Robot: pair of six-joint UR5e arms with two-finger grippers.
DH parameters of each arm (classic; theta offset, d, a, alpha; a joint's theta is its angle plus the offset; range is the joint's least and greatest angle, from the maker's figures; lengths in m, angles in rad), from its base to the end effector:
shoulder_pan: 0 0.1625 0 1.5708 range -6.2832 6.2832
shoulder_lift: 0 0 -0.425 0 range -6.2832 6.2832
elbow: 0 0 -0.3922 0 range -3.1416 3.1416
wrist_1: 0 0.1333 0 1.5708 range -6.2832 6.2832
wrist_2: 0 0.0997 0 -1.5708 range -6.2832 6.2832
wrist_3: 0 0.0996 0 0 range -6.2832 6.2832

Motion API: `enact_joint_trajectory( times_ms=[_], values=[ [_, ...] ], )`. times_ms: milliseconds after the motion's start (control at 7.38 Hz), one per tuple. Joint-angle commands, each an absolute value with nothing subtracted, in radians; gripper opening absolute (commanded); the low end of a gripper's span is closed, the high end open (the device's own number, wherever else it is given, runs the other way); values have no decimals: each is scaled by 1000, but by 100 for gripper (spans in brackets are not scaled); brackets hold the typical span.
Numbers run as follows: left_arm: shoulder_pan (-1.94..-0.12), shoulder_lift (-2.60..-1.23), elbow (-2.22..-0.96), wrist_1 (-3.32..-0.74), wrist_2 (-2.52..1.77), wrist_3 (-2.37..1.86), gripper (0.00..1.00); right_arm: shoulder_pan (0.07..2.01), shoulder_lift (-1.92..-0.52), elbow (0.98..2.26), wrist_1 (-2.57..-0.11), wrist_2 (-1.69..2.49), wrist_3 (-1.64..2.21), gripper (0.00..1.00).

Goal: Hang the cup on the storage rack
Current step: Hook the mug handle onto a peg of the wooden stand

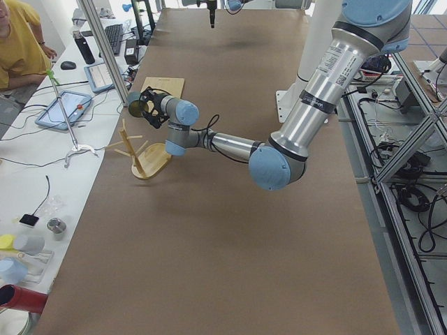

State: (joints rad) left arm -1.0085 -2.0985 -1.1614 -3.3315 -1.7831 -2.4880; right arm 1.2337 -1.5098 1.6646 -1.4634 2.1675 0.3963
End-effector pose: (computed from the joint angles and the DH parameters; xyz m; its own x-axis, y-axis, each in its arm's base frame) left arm 0.2600 -0.6233 0.3589 -0.6699 -0.3926 -0.6301 0.3094 0.6239 -0.7176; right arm -0.1027 -0.5268 0.5800 0.7990 -0.0274 0.6007 0.0120 0.9995 0.0296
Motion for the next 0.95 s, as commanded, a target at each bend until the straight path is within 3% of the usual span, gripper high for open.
enact_joint_trajectory(
  times_ms=[0, 813],
  values=[
    [-1011, -2109, -1132, -3379, -1761, -2503, 0, 1233, -1511, 1664, -1463, 2168, 396, 100],
    [-1043, -2129, -1072, -3395, -1730, -2533, 0, 1233, -1508, 1664, -1463, 2166, 399, 100]
  ],
)
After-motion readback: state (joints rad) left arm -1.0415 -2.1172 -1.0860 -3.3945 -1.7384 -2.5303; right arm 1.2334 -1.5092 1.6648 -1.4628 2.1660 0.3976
